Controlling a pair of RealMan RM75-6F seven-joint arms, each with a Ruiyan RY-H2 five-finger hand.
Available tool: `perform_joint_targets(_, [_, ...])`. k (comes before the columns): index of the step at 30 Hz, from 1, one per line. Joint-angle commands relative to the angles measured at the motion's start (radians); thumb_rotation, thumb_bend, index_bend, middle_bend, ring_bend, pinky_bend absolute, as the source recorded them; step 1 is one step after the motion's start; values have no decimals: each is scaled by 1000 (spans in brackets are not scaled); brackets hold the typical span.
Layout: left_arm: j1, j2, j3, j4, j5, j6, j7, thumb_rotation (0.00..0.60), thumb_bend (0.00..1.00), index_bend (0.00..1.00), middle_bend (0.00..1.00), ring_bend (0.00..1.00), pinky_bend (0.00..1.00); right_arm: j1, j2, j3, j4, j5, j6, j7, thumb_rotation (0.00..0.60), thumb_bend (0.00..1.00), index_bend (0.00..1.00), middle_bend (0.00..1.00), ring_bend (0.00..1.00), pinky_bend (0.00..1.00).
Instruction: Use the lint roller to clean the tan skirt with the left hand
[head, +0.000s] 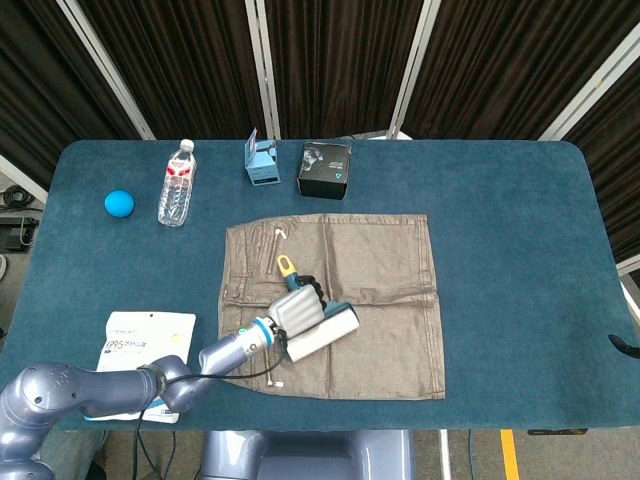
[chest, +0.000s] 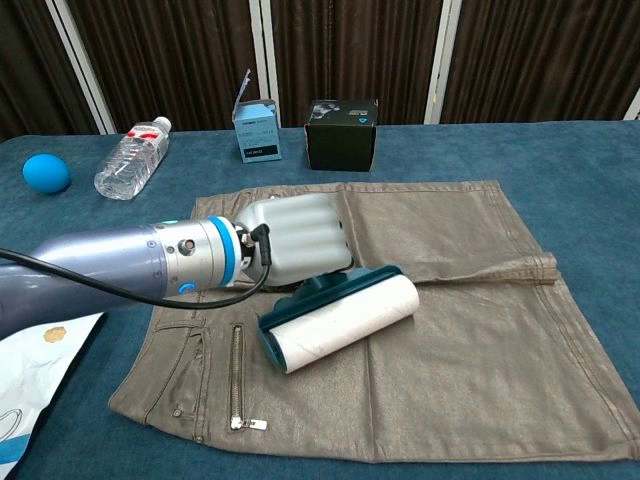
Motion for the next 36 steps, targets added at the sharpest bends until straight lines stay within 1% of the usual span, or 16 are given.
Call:
perform_joint_targets(1, [12, 32, 9, 4, -11, 8, 8, 600, 768, 557, 453, 382, 439, 0, 1, 0, -2, -1, 1, 0, 600, 0, 0, 0, 0, 0])
perform_joint_targets(4, [29, 62, 15, 9, -28, 19, 8, 600, 768, 557, 453, 382, 438, -2, 2, 1, -4, -3, 4, 2, 600, 0, 0, 0, 0, 0])
perform_joint_targets(8, [84, 139, 39, 25, -62, 53, -7, 600, 765, 557, 454, 382, 439, -3, 4, -3, -17, -16, 11, -3, 600, 0, 0, 0, 0, 0])
perform_joint_targets(14, [136, 218, 77, 29, -64, 77, -41, 600, 762, 557, 454, 381, 439, -3, 5, -5, -31, -29, 22, -12, 600, 0, 0, 0, 0, 0])
perform_joint_targets(21, [189, 277, 97, 31, -56, 113, -102, 600, 765, 558, 454, 382, 439, -1, 2, -12, -49, -49, 29, -32, 600, 0, 0, 0, 0, 0])
perform_joint_targets(27, [254, 309, 99, 60, -68, 145, -214, 600, 764, 558, 454, 381, 439, -1, 1, -17, -60, -63, 38, -45, 600, 0, 0, 0, 0, 0])
perform_joint_targets(33, [310, 303, 94, 98, -112, 132, -304, 600, 763, 553, 452, 378, 442, -3, 0, -23, -68, -75, 46, -55, 600, 0, 0, 0, 0, 0])
perform_joint_targets(35, [321, 299, 90, 100, -121, 132, -320, 600, 759, 542, 442, 371, 440, -4, -1, -24, -70, -78, 49, -57, 600, 0, 0, 0, 0, 0])
perform_joint_targets(36, [325, 299, 87, 100, -127, 130, -326, 600, 740, 523, 420, 357, 437, -4, -1, -24, -71, -79, 50, -57, 600, 0, 0, 0, 0, 0])
